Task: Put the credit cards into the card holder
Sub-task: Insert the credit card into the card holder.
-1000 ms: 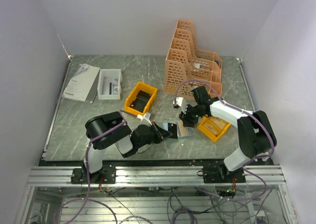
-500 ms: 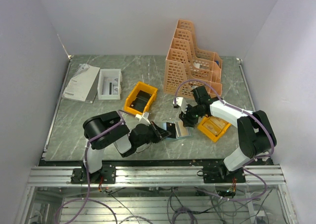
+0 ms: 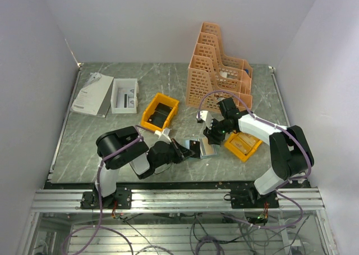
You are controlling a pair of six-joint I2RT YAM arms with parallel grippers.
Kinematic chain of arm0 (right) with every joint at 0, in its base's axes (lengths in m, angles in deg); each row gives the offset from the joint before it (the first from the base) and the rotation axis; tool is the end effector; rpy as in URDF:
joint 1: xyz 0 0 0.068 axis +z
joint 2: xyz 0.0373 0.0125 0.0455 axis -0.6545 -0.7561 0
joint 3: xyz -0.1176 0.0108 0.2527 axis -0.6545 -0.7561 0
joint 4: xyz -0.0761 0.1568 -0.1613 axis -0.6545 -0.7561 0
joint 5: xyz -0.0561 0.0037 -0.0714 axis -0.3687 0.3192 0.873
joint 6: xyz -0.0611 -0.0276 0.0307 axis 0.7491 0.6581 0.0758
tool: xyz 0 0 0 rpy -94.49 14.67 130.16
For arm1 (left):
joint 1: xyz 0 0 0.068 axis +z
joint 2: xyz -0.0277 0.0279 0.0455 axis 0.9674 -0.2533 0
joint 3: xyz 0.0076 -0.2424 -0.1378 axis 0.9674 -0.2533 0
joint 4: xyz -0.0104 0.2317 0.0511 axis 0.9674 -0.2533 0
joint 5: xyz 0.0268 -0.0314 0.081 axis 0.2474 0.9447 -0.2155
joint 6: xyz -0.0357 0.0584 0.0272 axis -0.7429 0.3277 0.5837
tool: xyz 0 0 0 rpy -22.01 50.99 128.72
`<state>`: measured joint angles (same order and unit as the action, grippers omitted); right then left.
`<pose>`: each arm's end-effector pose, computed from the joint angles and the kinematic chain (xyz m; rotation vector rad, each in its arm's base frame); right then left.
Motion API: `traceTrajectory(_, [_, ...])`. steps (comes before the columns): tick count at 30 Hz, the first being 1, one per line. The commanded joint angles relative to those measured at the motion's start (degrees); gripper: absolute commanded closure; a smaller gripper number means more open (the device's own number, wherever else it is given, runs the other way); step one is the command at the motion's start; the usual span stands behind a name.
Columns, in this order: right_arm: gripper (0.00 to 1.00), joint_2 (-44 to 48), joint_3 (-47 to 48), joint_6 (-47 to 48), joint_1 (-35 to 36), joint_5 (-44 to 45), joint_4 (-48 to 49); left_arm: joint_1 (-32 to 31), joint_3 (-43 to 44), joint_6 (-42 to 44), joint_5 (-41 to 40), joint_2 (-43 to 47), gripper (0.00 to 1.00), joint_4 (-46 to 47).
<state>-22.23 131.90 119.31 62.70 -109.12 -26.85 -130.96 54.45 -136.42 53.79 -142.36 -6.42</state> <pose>0.2498 0.1311 0.1682 -1.5235 2.1410 0.5482 0.1739 -0.2553 0.1060 -0.4348 2.1674 -1.5173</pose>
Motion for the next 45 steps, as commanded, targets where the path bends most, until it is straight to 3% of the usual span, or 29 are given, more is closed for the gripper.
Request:
traceTrajectory(1, [0.58,-1.67,-0.14,0.72,-0.2,1.86,-1.35,0.2,1.08,0.47,1.18,-0.64,0.93,0.47])
traceTrajectory(25, [0.58,-1.3,-0.14,0.8,-0.2,1.77,-1.4,0.69,4.29,1.74,2.02,-1.95,0.93,-1.76])
traceTrajectory(45, [0.58,-1.57,-0.15,0.81,-0.2,1.73,-1.44,-0.04,2.92,0.82,-0.23,-6.85,0.93,8.01])
